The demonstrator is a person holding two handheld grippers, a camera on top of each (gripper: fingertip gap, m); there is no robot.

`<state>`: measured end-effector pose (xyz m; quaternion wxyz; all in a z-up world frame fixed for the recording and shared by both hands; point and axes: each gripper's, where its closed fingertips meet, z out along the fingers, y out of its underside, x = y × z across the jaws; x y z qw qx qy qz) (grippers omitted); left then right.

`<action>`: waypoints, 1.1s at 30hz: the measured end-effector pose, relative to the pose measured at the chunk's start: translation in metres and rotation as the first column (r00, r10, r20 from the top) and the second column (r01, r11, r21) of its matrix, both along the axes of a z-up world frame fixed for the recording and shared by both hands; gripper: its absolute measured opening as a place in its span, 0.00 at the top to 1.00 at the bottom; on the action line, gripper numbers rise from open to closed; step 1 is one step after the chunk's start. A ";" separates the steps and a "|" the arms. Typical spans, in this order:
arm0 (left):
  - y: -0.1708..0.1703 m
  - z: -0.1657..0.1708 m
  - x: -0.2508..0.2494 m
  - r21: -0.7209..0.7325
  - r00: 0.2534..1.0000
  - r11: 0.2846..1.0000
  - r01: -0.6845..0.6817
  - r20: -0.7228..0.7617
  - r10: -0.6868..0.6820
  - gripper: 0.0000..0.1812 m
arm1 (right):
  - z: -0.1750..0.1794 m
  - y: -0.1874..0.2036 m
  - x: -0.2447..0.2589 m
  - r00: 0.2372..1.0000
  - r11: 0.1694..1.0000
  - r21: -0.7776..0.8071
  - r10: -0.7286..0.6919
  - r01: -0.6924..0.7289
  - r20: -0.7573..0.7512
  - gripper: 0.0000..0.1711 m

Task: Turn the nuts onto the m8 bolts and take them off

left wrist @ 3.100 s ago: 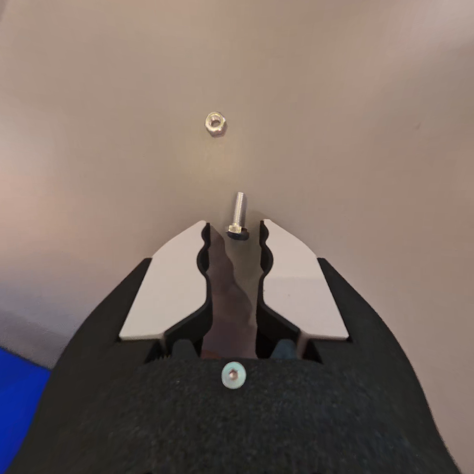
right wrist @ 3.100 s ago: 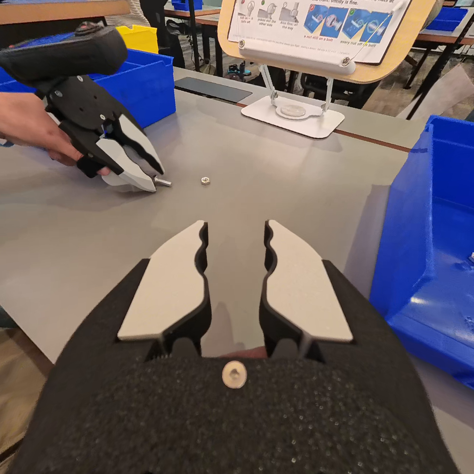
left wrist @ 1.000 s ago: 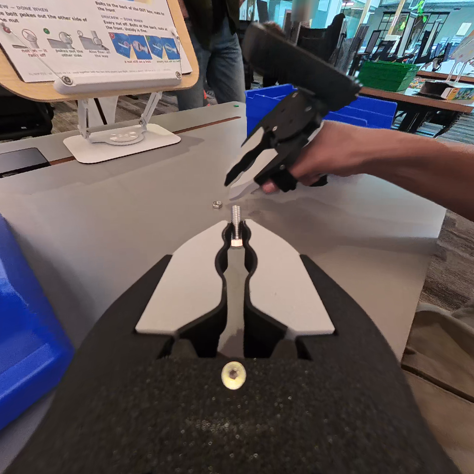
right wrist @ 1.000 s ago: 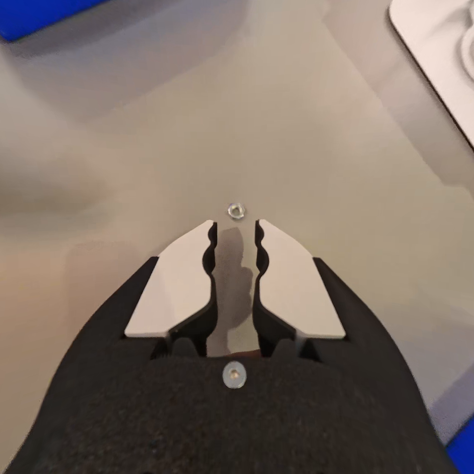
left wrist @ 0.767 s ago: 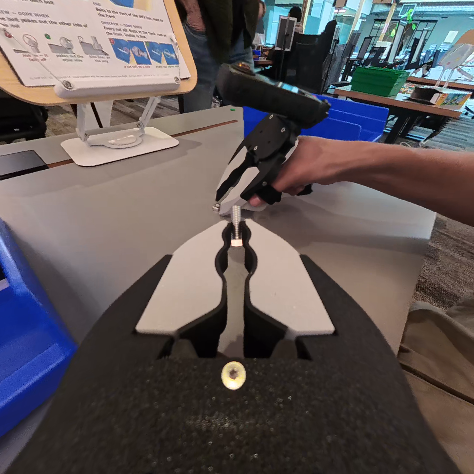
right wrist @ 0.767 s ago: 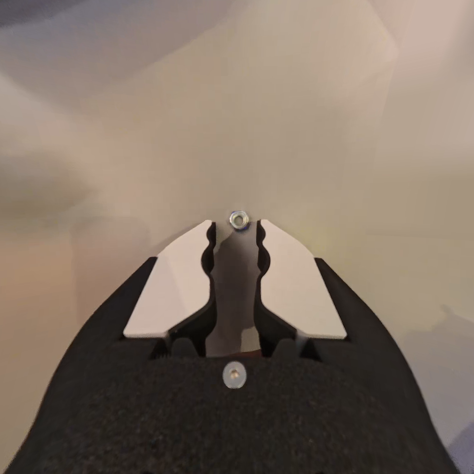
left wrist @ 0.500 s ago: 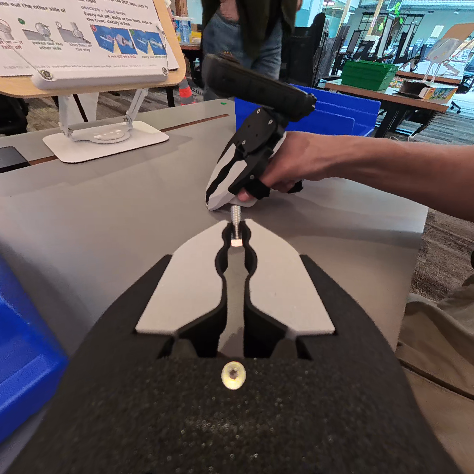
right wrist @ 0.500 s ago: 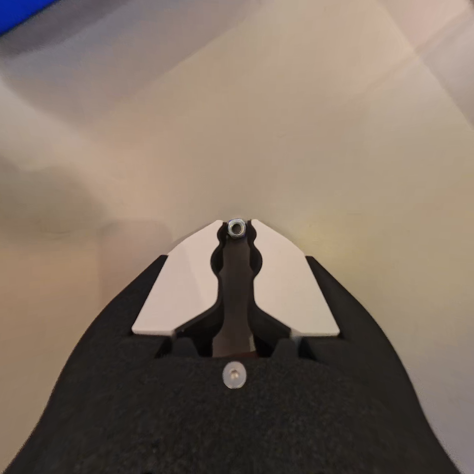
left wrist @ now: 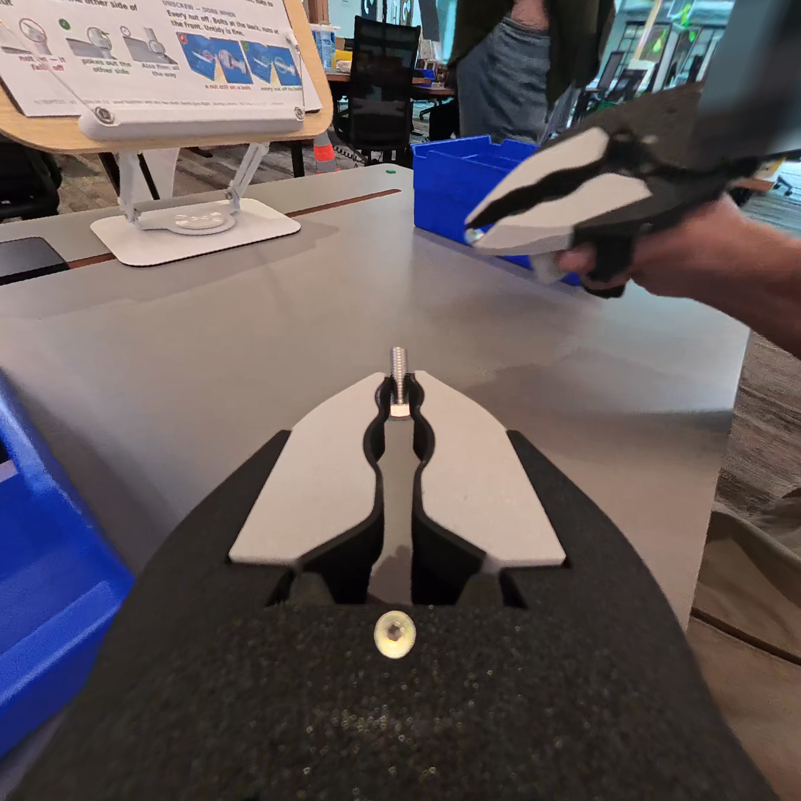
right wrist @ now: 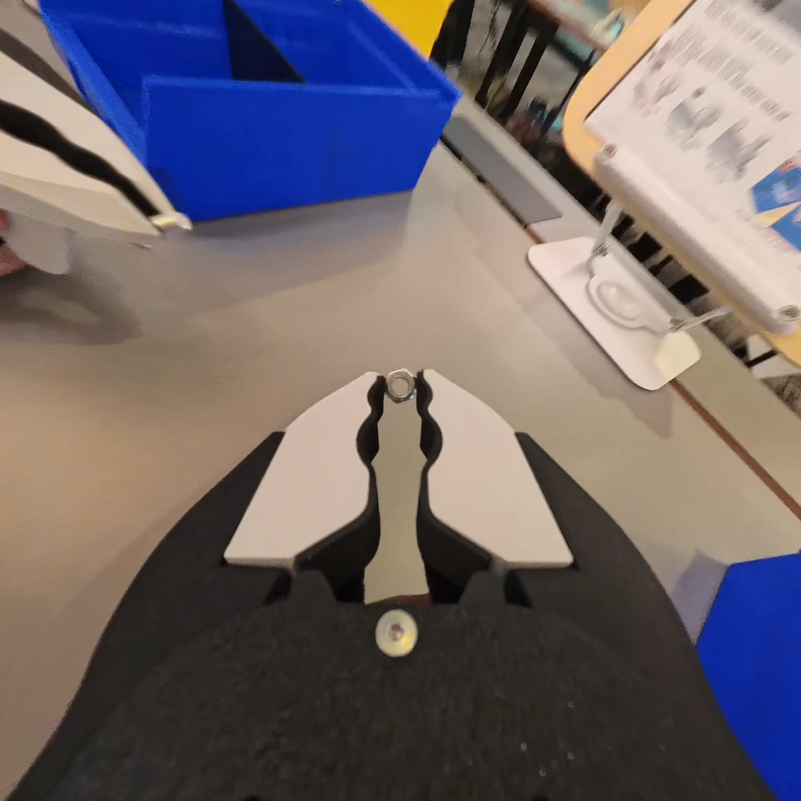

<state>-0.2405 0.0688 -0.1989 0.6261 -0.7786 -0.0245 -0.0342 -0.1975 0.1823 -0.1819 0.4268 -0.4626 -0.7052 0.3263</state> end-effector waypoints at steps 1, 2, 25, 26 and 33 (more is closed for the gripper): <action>0.000 0.000 -0.001 0.005 1.000 1.000 -0.006 0.008 0.006 0.96 | 0.004 -0.003 0.010 0.998 1.000 0.002 -0.004 0.004 -0.056 0.92; 0.000 0.001 -0.002 0.009 1.000 1.000 -0.008 0.015 0.008 0.96 | 0.007 -0.003 0.020 0.994 1.000 0.013 -0.026 0.027 -0.104 0.92; 0.025 0.038 0.067 0.065 0.845 0.844 0.532 0.019 -0.534 0.96 | 0.050 -0.066 0.059 0.843 0.826 -0.205 0.473 -0.525 -0.256 0.92; 0.025 0.041 0.073 0.077 0.813 0.812 0.579 0.031 -0.582 0.96 | 0.054 -0.071 0.057 0.823 0.801 -0.210 0.511 -0.561 -0.249 0.92; 0.031 0.056 0.092 0.121 0.699 0.702 0.702 0.072 -0.711 0.96 | 0.060 -0.085 0.051 0.761 0.729 -0.220 0.606 -0.648 -0.233 0.92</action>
